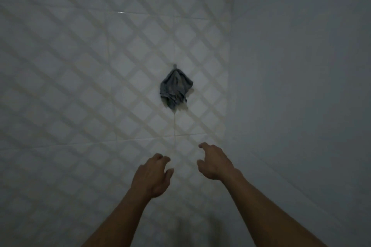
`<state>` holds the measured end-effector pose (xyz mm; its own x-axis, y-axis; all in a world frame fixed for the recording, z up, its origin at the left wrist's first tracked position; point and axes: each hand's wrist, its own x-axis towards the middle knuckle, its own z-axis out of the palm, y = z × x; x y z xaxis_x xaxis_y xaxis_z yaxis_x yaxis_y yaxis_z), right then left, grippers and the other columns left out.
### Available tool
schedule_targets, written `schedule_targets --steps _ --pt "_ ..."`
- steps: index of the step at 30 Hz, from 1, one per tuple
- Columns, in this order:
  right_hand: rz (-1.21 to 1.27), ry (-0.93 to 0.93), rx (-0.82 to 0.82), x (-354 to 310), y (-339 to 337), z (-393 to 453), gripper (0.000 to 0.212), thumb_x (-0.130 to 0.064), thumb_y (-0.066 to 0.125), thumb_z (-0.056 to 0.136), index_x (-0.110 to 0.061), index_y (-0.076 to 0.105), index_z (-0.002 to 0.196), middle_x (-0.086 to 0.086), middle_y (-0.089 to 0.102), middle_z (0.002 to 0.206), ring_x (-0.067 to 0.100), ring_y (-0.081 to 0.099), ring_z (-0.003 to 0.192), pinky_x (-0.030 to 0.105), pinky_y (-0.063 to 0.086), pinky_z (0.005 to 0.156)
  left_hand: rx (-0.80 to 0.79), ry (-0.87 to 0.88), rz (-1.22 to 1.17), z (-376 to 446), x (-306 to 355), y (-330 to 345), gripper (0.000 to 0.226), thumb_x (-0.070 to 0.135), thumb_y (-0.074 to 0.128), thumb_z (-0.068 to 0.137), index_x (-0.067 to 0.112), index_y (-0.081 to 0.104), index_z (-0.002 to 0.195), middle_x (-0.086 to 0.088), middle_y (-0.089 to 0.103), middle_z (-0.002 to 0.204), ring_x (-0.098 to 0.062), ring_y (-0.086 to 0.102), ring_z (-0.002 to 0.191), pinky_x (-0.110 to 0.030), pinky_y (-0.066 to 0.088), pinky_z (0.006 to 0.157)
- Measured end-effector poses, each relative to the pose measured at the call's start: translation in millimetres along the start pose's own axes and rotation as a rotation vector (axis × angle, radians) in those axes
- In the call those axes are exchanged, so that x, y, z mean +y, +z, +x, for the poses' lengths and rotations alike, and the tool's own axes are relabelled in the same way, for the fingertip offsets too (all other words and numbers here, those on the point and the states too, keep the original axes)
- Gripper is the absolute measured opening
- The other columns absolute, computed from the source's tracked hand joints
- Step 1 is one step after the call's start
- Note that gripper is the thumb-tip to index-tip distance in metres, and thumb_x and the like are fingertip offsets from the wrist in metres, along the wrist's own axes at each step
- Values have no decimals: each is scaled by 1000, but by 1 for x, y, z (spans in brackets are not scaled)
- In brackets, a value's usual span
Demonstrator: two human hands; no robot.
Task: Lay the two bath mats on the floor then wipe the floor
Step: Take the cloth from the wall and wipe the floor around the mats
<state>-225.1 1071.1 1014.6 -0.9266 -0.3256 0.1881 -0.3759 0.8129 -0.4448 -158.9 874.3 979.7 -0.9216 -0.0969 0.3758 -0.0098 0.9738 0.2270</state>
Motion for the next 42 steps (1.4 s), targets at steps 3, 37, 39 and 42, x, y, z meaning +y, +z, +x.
schedule_targets --steps 3,37,39,42 --pt "38 -38 18 16 -9 32 62 -33 55 92 -22 32 149 10 43 143 27 44 130 35 40 102 11 -16 69 27 11 2 50 50 45 97 26 47 141 3 47 143 -20 52 126 -39 45 101" --pt "547 -93 377 -33 -62 369 84 -46 75 77 -19 31 143 10 50 138 29 54 118 37 50 94 581 -185 -426 376 -43 -28 54 42 64 88 14 44 129 -13 55 122 -34 54 111 -37 45 83" --pt "591 -104 387 -37 -59 374 70 -44 78 75 -18 42 130 7 56 125 24 57 101 31 51 81 549 -197 -402 382 -44 -29 43 42 67 84 14 50 112 -12 59 109 -33 58 99 -35 47 73" --pt "615 -124 372 -42 -57 379 45 -37 78 74 -14 60 108 6 67 106 21 62 88 31 55 75 527 -201 -351 390 -44 -33 30 37 67 82 12 53 89 -13 59 93 -33 60 85 -33 42 61"
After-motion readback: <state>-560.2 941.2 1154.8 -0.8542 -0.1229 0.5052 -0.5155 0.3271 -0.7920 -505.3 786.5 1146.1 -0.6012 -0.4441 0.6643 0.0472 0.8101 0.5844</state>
